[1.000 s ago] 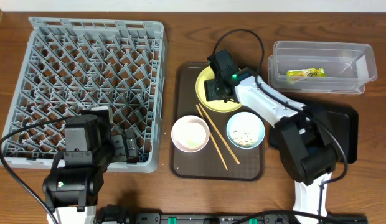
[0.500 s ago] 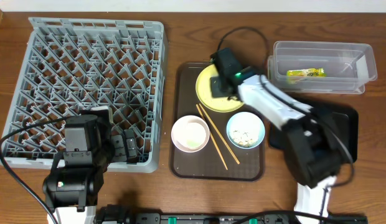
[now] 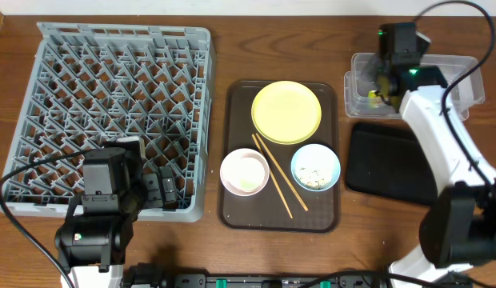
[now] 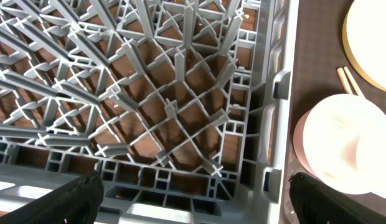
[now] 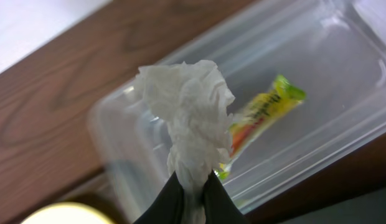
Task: Sort waste into correct bins and load items into the dishwasher
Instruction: 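Drop the tissue into the clear bin with the right gripper, then grasp the rim of the light-blue rice bowl with the right gripper, then tip the rice out of the blue bowl onto the black tray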
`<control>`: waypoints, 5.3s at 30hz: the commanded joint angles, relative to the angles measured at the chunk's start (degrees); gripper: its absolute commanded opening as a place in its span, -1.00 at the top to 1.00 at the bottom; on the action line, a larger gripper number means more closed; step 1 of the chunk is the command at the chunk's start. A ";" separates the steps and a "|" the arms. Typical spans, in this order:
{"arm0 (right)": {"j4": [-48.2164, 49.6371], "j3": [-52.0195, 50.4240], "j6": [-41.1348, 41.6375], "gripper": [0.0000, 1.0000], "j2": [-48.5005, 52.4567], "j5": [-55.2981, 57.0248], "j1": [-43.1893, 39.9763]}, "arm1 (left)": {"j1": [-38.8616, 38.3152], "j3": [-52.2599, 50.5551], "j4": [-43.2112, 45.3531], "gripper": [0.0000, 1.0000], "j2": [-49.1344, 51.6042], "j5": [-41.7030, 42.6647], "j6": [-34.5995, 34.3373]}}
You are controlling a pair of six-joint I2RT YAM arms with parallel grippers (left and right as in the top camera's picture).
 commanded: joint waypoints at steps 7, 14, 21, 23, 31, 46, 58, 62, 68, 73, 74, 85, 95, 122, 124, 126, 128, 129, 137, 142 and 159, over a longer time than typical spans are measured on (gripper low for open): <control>1.53 -0.42 2.43 -0.25 3.02 -5.68 -5.29 | -0.13 1.27 -0.20 -0.93 -0.04 -0.09 -0.52; -1.33 -0.39 -14.97 -0.43 -5.88 -21.88 -4.96 | -0.13 1.29 -0.20 -0.93 -0.04 -0.07 -0.52; -19.34 -0.44 -28.11 -0.32 -11.23 -31.36 2.40 | -0.13 1.27 -0.20 -0.93 -0.04 -0.07 -0.52; -22.51 -1.18 -28.04 -0.28 -11.15 -30.14 6.08 | -0.13 1.27 -0.20 -0.93 -0.04 -0.07 -0.52; -18.53 -12.68 -24.87 -0.26 -11.15 -25.31 21.07 | -0.13 1.27 -0.20 -0.93 -0.04 -0.07 -0.52; 4.92 -33.14 -14.23 0.34 -11.06 -16.46 32.74 | -0.13 1.25 -0.57 -0.94 -0.04 -0.07 -0.52; 6.62 -36.24 -11.69 0.77 -11.04 -16.44 32.76 | -0.13 1.25 -0.63 -0.94 -0.04 -0.07 -0.52; 6.60 -36.37 -11.69 0.84 -11.04 -16.41 32.76 | -0.13 1.25 -0.66 -0.93 -0.04 -0.07 -0.52; 6.82 -36.28 -11.72 0.98 -11.04 -16.46 32.74 | -0.13 1.25 -0.66 -0.93 -0.04 -0.07 -0.52; 4.26 -32.46 -12.41 0.98 -11.76 -17.77 32.65 | -0.13 1.25 -0.66 -0.93 -0.04 -0.07 -0.52; 3.02 -31.19 -12.41 0.98 -12.17 -17.64 32.57 | -0.13 1.25 -0.66 -0.94 -0.04 -0.07 -0.52; -3.54 -23.02 -14.36 0.98 -22.08 -18.03 23.28 | -0.13 1.25 -0.66 -0.93 -0.04 -0.07 -0.52; -4.87 -26.08 -19.50 0.98 -23.58 -39.71 3.58 | -0.13 1.25 -0.68 -0.93 -0.04 -0.07 -0.52; 15.23 -42.56 -20.76 0.98 -18.14 -88.32 -32.15 | -0.13 1.25 -0.85 -0.93 -0.04 -0.07 -0.52; 16.59 -42.53 -19.96 0.98 -16.59 -90.53 -33.40 | -0.13 1.25 -0.85 -0.94 -0.04 -0.07 -0.52; 18.12 -42.53 -19.50 0.98 -14.93 -93.24 -34.64 | -0.13 1.25 -0.85 -0.93 -0.04 -0.07 -0.52; 19.56 -42.53 -18.18 0.98 -13.16 -95.54 -36.06 | -0.13 1.25 -0.85 -0.93 -0.04 -0.07 -0.52; 20.11 -42.53 -18.05 0.98 -12.35 -96.54 -36.81 | -0.13 1.25 -0.85 -0.93 -0.04 -0.07 -0.52; 23.15 -42.53 -15.78 0.98 -6.03 -105.09 -44.28 | -0.13 1.25 -0.85 -0.94 -0.04 -0.07 -0.52; 23.19 -42.53 -13.46 0.98 -3.76 -105.53 -48.96 | -0.13 1.25 -0.85 -0.93 -0.04 -0.07 -0.52; 37.81 -42.51 6.19 0.98 -3.45 -105.61 -52.59 | -0.13 1.25 -0.83 -0.94 -0.04 -0.09 -0.52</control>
